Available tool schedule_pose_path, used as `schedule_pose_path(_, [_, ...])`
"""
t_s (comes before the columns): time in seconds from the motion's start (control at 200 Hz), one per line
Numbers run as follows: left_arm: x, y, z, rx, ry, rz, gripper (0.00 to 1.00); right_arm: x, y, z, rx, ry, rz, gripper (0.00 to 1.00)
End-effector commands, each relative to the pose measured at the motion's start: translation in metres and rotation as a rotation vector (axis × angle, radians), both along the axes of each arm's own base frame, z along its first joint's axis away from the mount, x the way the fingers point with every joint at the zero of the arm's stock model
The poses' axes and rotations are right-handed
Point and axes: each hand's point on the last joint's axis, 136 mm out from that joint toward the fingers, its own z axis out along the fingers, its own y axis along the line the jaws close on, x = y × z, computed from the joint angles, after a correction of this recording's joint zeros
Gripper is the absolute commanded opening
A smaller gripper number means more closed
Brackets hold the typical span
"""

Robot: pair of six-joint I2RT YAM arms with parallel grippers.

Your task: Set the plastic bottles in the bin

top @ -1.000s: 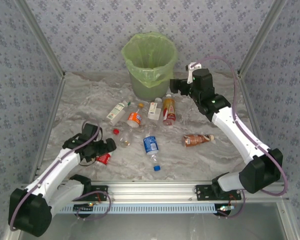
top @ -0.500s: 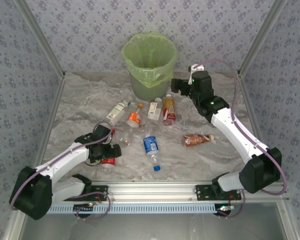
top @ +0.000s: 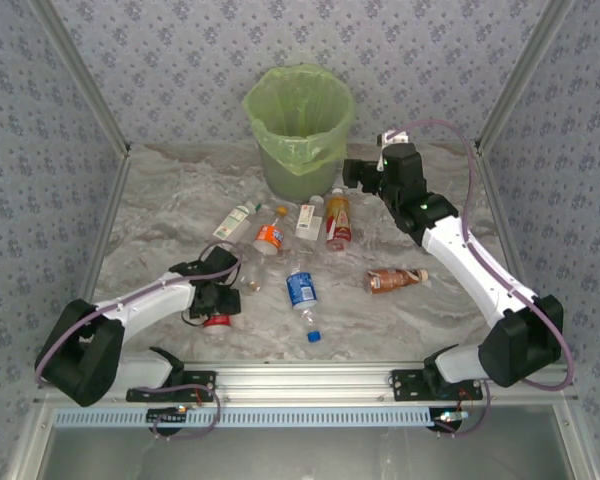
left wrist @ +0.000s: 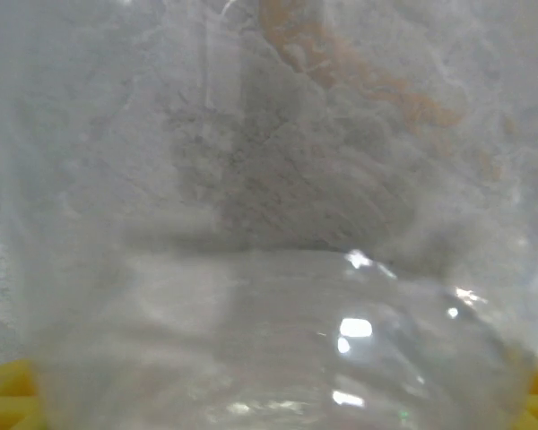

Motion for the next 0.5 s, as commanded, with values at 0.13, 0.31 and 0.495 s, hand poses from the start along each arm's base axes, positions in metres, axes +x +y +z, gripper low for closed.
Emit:
schedule_pose_path(0.13, [0.013, -0.011, 0.009, -0.048, -0.07, -0.015, 0.65, -0.014, -0.006, 0.006, 0.011, 0.032, -0.018, 0.99])
schedule_pose_path(0.31, [0.001, 0.006, 0.023, -0.045, -0.136, 0.011, 0.63, -0.037, -0.011, 0.022, -0.002, 0.073, 0.005, 0.99])
schedule_pose_path(0.495, [-0.01, 0.016, 0.038, -0.153, -0.267, 0.127, 0.61, -0.058, -0.029, 0.043, 0.003, 0.008, -0.029, 0.99])
